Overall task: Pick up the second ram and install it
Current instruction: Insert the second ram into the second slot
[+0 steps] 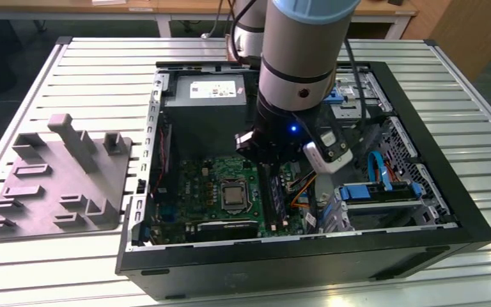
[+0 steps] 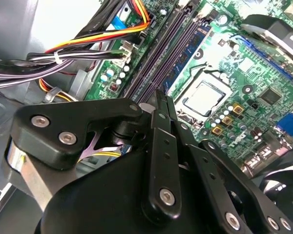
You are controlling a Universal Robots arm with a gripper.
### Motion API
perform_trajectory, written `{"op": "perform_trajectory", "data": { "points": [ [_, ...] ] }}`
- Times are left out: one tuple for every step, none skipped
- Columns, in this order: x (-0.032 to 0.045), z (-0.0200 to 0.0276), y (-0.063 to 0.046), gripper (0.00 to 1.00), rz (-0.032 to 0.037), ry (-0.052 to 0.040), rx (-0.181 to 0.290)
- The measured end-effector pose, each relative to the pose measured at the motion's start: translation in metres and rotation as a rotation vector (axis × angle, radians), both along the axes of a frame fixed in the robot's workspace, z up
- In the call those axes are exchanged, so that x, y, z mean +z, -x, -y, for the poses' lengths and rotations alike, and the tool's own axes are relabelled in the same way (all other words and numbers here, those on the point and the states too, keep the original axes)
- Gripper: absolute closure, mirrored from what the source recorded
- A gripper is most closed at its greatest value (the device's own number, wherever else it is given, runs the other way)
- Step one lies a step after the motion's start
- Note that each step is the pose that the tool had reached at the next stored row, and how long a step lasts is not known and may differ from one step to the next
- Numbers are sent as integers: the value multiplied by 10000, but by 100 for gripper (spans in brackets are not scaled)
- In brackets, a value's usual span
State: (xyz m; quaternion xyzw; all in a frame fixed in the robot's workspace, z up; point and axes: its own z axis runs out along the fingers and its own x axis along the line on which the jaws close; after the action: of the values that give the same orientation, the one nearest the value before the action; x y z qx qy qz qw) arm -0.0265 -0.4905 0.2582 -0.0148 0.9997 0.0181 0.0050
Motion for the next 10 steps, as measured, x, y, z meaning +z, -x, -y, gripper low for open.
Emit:
{"op": "perform_trajectory", "data": {
  "points": [
    [-11, 0, 0, 89, 0, 0, 35],
    [-22, 0, 0, 89, 2, 0, 68],
    [-34, 0, 2, 89, 4, -1, 90],
    [-47, 0, 5, 89, 4, 1, 98],
    [-62, 0, 7, 89, 4, 1, 99],
    [-74, 0, 8, 89, 4, 1, 100],
    [-85, 0, 8, 89, 4, 0, 99],
    [-93, 0, 8, 89, 4, 0, 84],
    [-100, 0, 9, 89, 4, -1, 50],
    [-106, 1, 9, 89, 4, 0, 11]
  ]
}}
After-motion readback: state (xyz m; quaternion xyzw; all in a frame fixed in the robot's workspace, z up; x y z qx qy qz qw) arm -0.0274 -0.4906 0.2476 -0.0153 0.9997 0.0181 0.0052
